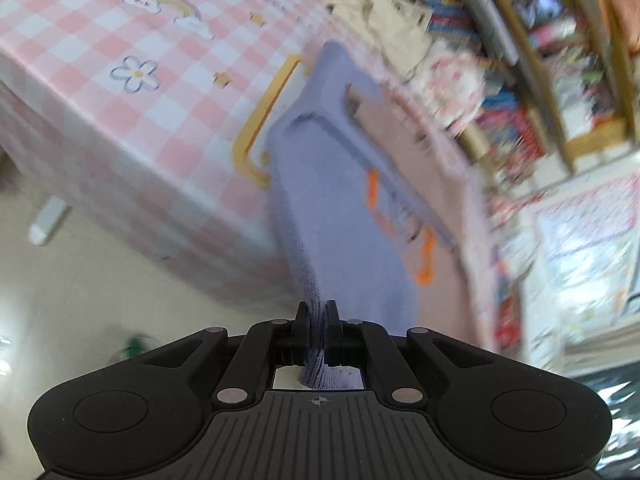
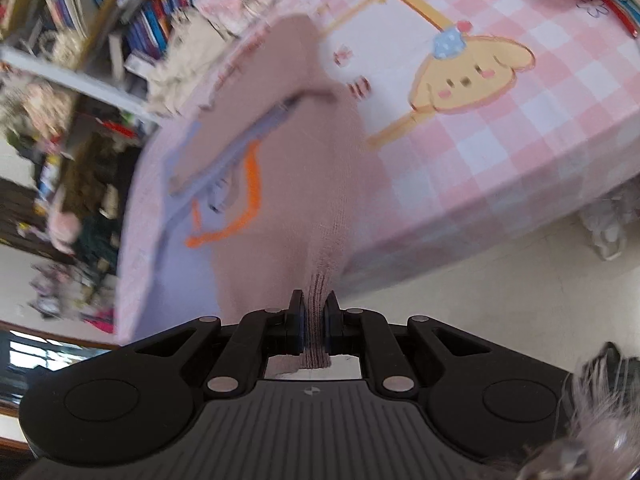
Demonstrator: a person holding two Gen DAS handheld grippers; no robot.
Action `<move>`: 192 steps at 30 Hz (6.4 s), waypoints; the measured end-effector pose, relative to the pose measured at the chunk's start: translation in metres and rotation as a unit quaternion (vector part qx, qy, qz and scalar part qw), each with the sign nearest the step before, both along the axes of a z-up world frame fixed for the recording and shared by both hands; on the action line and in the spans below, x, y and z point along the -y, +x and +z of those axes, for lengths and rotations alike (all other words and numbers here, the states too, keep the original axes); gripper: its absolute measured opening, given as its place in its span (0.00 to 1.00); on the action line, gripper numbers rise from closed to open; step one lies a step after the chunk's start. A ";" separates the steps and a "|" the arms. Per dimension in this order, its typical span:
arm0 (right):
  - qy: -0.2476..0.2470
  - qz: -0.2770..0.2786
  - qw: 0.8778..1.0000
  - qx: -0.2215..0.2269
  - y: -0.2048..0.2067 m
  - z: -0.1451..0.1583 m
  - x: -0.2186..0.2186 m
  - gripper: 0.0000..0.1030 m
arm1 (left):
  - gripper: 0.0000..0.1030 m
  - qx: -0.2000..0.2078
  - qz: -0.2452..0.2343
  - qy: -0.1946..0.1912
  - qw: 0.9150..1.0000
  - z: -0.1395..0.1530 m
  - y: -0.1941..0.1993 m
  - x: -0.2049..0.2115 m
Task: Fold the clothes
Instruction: 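Lift the hem with both grippers and fold it up toward the collar, then lower the hem onto the collar and open both grippers, then press the folded sweater flat with both grippers, then grasp the lavender side edge with the left gripper while the right gripper grasps the mauve edge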
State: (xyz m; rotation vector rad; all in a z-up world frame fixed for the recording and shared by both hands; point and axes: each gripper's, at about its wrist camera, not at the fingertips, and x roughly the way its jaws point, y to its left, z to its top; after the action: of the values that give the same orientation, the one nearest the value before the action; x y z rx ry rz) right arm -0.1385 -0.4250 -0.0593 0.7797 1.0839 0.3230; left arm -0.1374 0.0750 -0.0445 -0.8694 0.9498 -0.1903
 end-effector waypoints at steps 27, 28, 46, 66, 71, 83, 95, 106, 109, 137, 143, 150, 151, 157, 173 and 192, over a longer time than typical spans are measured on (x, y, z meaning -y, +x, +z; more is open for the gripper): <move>0.085 -0.142 0.980 0.111 0.213 0.048 -0.006 0.09 | 0.04 0.099 0.046 -0.101 0.989 0.028 0.225 -0.031; 0.081 -0.145 0.981 0.104 0.218 0.044 -0.007 0.09 | 0.04 0.090 0.045 -0.099 0.990 0.024 0.232 -0.030; -0.087 -0.136 0.982 0.098 0.254 0.023 -0.021 0.36 | 0.57 0.055 0.001 0.085 0.995 0.009 0.262 -0.030; -0.239 -0.053 0.963 0.111 0.285 0.005 -0.055 0.07 | 0.04 0.102 -0.093 0.293 0.946 0.012 0.278 0.019; -0.252 -0.044 0.963 0.090 0.294 -0.016 -0.057 0.08 | 0.05 0.073 -0.086 0.268 0.957 -0.015 0.290 0.009; -0.335 0.002 0.933 0.134 0.251 0.022 -0.083 0.36 | 0.25 0.104 -0.074 0.276 0.953 0.012 0.252 0.007; -0.342 0.067 0.929 0.122 0.196 0.024 -0.126 0.38 | 0.35 0.116 -0.097 0.310 0.939 0.020 0.212 0.040; -0.318 0.125 0.929 0.145 0.182 0.022 -0.119 0.42 | 0.39 0.094 -0.084 0.308 0.943 0.022 0.185 0.093; -0.319 0.153 0.922 0.155 0.180 0.022 -0.108 0.43 | 0.39 0.081 -0.072 0.312 0.944 0.022 0.178 0.116; -0.314 0.230 0.905 0.171 0.175 0.011 -0.056 0.49 | 0.52 -0.018 0.329 0.002 0.944 -0.036 0.115 0.032; -0.290 0.222 0.923 0.118 0.190 -0.002 -0.058 0.42 | 0.31 -0.024 0.337 -0.044 0.940 -0.052 0.130 0.012; -0.266 0.217 0.935 0.091 0.201 -0.007 -0.071 0.31 | 0.11 0.022 0.301 0.012 0.953 -0.035 0.129 0.003; -0.264 0.221 0.934 0.091 0.201 -0.007 -0.077 0.31 | 0.11 0.044 0.287 0.030 0.957 -0.027 0.128 0.001; -0.269 0.267 0.919 0.109 0.196 -0.004 -0.119 0.31 | 0.11 0.042 0.278 0.049 0.958 -0.029 0.118 -0.037; -0.306 0.249 0.912 0.112 0.194 -0.004 -0.146 0.33 | 0.22 0.007 0.281 -0.044 0.959 -0.065 0.126 -0.067; -0.334 0.212 0.904 0.160 0.187 0.010 -0.145 0.42 | 0.19 0.010 0.280 -0.059 0.958 -0.071 0.123 -0.072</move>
State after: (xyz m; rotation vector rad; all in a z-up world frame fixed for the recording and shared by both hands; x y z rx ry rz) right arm 0.0489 -0.2802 -0.0497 -0.1319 0.9529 0.3957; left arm -0.0142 0.1472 -0.1159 -1.2107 0.6441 0.2338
